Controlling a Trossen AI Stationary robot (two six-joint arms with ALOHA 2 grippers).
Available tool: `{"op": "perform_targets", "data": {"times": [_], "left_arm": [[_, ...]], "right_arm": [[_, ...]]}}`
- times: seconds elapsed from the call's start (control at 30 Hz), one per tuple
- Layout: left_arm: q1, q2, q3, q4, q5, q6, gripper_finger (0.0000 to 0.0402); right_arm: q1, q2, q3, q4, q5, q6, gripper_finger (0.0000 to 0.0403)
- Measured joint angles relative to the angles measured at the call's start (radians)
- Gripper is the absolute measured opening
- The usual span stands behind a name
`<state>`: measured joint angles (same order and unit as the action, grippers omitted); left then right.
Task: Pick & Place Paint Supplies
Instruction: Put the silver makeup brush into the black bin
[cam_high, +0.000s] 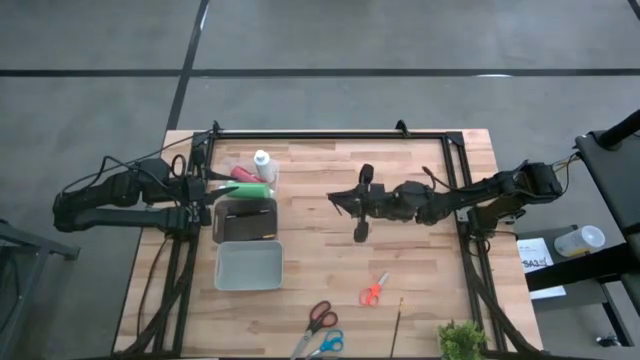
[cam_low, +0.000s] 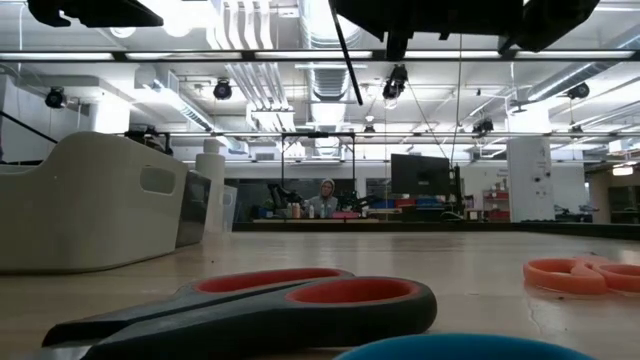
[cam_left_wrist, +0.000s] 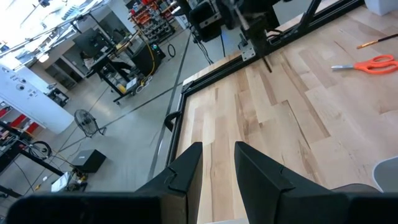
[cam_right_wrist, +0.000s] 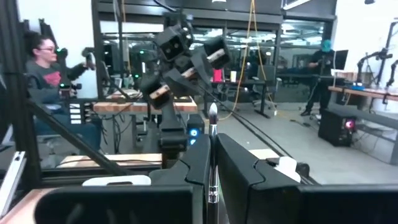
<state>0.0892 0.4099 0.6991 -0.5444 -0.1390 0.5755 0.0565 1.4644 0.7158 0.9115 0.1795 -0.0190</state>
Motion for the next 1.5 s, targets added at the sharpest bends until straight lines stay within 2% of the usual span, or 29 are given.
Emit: {"op": "perform_targets", "data": {"times": [0.57, 0.67, 0.83, 0.97, 1.07, 1.23, 1.33, 1.5], "left_arm": [[0.000, 0.000, 0.000, 0.000, 0.000, -0.002, 0.0100], [0.000, 0.005, 0.000, 0.005, 0.026, -0.096, 0.0100], [0.000, 0.030, -0.009, 0.053, 0.138, -0.327, 0.0100], [0.000, 0.072, -0.056, 0.122, 0.140, -0.426, 0.0100], [0.000, 0.129, -0.122, 0.234, 0.140, -0.420, 0.0100], [-0.002, 0.274, -0.237, 0.541, 0.141, -0.309, 0.0100], [-0.002, 0.366, -0.269, 0.699, 0.144, -0.260, 0.0100], [-0.002, 0.537, -0.272, 0.884, 0.144, -0.295, 0.0100]], "right_arm": [[-0.037, 0.000, 0.000, 0.013, -0.009, -0.041, 0.0020], [-0.039, -0.001, 0.000, 0.013, -0.023, -0.041, 0.0020], [-0.038, -0.001, 0.000, 0.015, -0.034, -0.041, 0.0020], [-0.038, -0.001, 0.000, 0.016, -0.034, -0.045, 0.0020], [-0.038, -0.001, 0.003, 0.016, -0.034, -0.046, 0.0020], [-0.038, -0.001, 0.003, 0.013, -0.031, -0.061, 0.0020], [-0.038, -0.001, 0.002, 0.013, -0.031, -0.061, 0.0020], [-0.038, -0.001, 0.002, 0.013, -0.031, -0.061, 0.0020]]}}
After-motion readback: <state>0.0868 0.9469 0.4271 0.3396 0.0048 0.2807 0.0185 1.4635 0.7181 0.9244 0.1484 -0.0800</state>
